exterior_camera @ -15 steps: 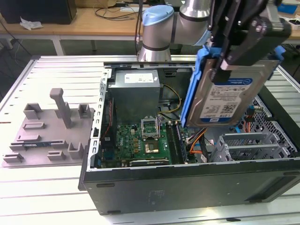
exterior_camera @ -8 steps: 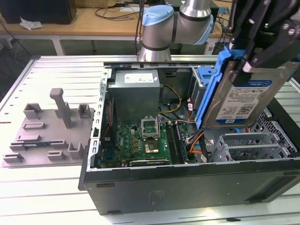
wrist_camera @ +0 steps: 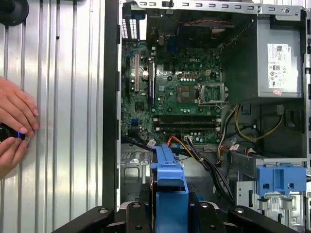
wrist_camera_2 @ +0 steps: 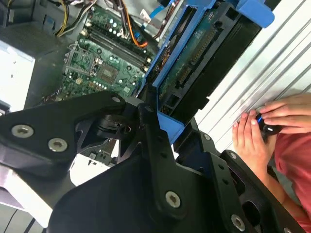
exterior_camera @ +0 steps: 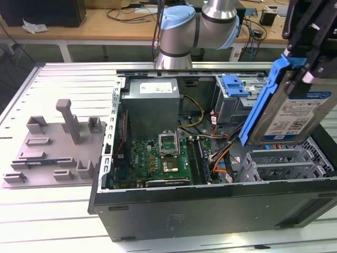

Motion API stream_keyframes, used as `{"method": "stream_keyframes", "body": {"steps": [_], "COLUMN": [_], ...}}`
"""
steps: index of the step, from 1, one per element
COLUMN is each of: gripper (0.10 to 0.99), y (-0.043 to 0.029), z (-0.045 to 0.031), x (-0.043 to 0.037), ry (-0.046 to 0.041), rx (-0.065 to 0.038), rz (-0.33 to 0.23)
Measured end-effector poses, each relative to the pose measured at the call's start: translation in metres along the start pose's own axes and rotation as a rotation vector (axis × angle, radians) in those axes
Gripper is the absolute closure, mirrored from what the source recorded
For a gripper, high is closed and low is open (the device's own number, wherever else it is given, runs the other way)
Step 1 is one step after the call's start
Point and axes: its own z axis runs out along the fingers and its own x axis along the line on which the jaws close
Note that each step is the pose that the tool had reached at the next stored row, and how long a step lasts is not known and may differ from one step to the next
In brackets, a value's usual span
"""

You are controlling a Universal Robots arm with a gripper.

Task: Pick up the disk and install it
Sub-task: 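Insert the disk into the insertion slot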

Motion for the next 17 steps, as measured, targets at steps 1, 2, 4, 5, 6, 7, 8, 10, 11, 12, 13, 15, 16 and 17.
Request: {"method": "stream_keyframes", "body": {"steps": [1, 2, 4, 5, 6, 7, 8, 10, 11, 12, 13, 15, 16, 17], "gripper": [0.722, 0.722, 0.722, 0.722, 0.722, 0.722, 0.722, 0.722, 0.722, 0.722, 0.722, 0.722, 0.722, 0.722], "y": [-0.0027, -0.0049, -0.0099, -0.0126, -0.0145, -0.0178, -0.0203, -0.0260, -0.0285, -0.0295, -0.0295, -0.0300, -0.0304, -0.0304], "z": [0.0000, 0.0000, -0.0001, -0.0002, -0.0002, -0.0003, -0.0003, -0.0002, 0.0000, 0.0000, 0.0000, 0.0000, 0.0001, 0.0003], "x": [0.0001, 0.0001, 0.0002, 0.0003, 0.0003, 0.0004, 0.0004, 0.0005, 0.0005, 0.0005, 0.0005, 0.0006, 0.0007, 0.0007], "ry": [0.0000, -0.0001, -0.0001, 0.0000, 0.0000, 0.0000, -0.0001, 0.0000, -0.0003, -0.0001, 0.0001, -0.0001, 0.0001, 0.0000], "rx": [0.000, 0.000, 0.000, 0.000, 0.000, 0.000, 0.000, 0.000, 0.000, 0.000, 0.000, 0.000, 0.000, 0.000], "rz": [0.000, 0.000, 0.000, 0.000, 0.000, 0.000, 0.000, 0.000, 0.000, 0.000, 0.000, 0.000, 0.000, 0.000]}}
